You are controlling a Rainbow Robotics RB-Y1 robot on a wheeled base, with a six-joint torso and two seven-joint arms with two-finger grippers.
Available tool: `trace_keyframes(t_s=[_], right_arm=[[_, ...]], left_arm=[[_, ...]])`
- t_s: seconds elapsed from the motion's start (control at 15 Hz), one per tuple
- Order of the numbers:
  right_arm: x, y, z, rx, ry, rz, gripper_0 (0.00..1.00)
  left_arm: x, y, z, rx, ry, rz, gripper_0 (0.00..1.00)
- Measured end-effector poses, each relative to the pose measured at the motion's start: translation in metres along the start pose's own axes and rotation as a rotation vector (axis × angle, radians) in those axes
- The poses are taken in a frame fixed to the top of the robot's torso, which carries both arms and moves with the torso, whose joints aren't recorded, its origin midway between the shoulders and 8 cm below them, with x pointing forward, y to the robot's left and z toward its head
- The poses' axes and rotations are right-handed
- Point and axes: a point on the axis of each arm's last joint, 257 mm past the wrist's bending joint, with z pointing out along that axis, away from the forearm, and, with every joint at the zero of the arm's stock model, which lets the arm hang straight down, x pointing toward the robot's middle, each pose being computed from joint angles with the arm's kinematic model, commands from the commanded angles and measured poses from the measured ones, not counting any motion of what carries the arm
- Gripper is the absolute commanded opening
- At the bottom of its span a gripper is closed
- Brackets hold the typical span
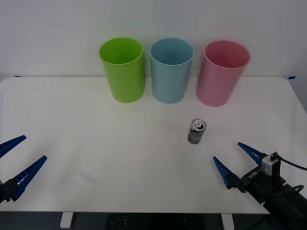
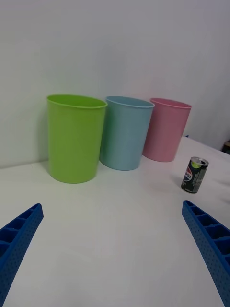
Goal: Grasp the object on the table and drop it into the matching bin: aluminum can to the light blue bin, PET bottle to the pink bin.
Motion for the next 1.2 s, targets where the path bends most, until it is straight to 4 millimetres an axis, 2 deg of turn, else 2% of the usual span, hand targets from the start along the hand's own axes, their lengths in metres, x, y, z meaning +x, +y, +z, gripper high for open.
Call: trace_keyframes(t_s=[0.4, 1.2], right_arm=[[0.011, -0.003, 0.029, -0.002, 0.008, -0.005, 1.00], [0.015, 0.018, 0.085, 0.013, 0.043, -0.024, 1.00]], left_arm=[[0.000, 0.000, 0.000, 0.000, 0.000, 0.000, 1.00], [0.000, 0.000, 0.000, 0.000, 0.000, 0.000, 1.00]])
